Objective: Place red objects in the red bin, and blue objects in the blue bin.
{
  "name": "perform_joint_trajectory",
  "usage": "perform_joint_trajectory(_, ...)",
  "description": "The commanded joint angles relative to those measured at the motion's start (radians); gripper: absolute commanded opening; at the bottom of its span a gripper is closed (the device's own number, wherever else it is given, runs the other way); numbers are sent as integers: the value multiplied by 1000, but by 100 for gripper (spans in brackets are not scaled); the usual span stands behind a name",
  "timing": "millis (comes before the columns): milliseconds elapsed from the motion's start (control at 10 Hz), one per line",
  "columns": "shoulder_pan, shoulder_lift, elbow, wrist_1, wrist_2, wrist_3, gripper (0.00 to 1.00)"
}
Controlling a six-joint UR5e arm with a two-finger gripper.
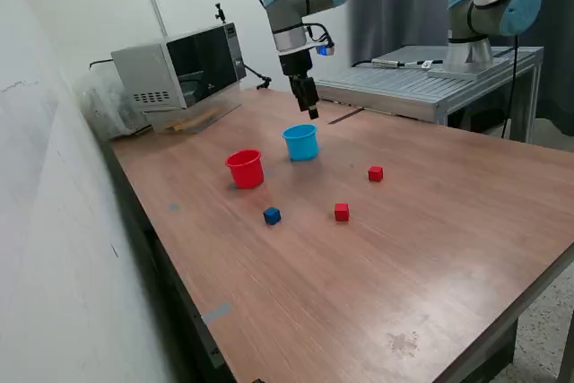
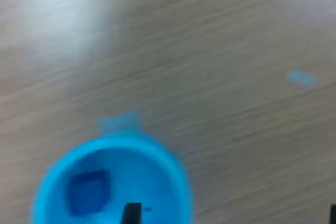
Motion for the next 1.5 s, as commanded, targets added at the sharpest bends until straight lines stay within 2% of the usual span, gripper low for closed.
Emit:
perform_joint_trajectory(0, 131, -27, 3, 22, 1, -102, 100)
perform_joint_trajectory(200, 229, -33, 14, 39, 4, -170, 100)
perform_joint_trajectory(500, 302, -22, 28, 31, 21, -229, 100)
perform_joint_trajectory(1100, 332, 174, 0, -66, 21, -301, 100)
perform_joint_trajectory(1400, 316, 209, -21, -78, 15, -322, 100)
